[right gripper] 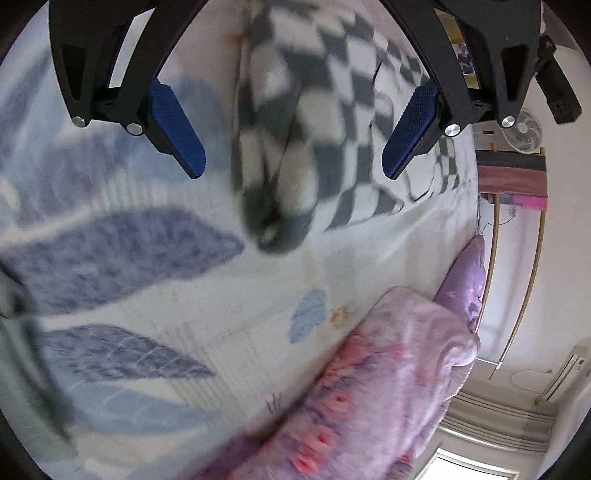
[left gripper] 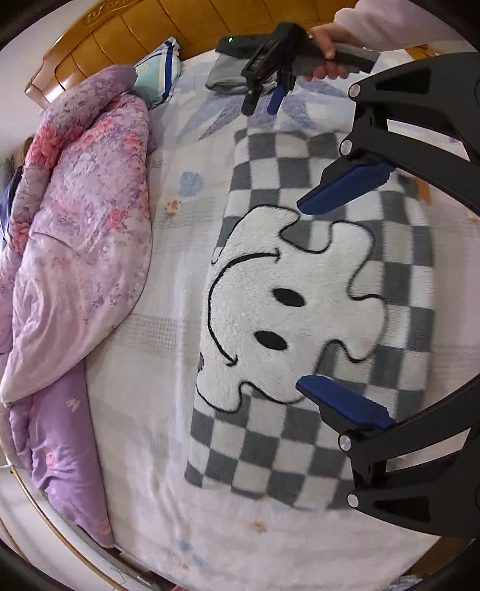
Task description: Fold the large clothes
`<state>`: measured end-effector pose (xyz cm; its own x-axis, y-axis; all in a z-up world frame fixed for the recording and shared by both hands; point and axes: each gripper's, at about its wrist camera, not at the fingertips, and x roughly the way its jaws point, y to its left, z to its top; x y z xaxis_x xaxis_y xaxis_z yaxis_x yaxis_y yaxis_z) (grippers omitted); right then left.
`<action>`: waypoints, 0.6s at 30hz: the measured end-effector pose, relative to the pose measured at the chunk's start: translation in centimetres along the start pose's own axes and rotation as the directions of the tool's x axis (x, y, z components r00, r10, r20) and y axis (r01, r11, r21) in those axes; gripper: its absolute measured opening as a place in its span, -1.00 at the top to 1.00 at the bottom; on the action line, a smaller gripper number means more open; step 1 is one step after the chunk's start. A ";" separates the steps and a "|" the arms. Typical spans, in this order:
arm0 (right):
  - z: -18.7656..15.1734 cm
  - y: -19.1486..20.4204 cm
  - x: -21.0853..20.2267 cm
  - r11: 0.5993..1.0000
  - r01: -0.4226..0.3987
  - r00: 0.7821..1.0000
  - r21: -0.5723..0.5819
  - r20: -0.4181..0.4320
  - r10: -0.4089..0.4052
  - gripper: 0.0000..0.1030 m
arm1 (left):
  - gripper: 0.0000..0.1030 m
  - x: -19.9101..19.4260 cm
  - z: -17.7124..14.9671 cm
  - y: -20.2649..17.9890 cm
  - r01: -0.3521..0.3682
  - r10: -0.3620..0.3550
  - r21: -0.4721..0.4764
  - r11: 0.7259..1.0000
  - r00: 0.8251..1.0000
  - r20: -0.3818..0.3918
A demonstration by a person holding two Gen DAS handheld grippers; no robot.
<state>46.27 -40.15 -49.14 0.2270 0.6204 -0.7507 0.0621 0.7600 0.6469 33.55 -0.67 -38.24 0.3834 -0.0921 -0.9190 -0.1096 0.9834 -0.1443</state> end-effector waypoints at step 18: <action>-10.7 0.5 6.4 0.998 0.056 0.947 0.015 -0.319 -0.049 -0.23 | -0.14 10.4 7.3 1.3 0.014 -0.016 -0.013 1.000 0.985 -0.174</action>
<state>37.39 -33.78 -55.05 -0.0980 0.6118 -0.7849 0.0892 0.7909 0.6054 44.08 0.77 -45.35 0.2200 -0.1338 -0.9663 -0.1160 0.9799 -0.1621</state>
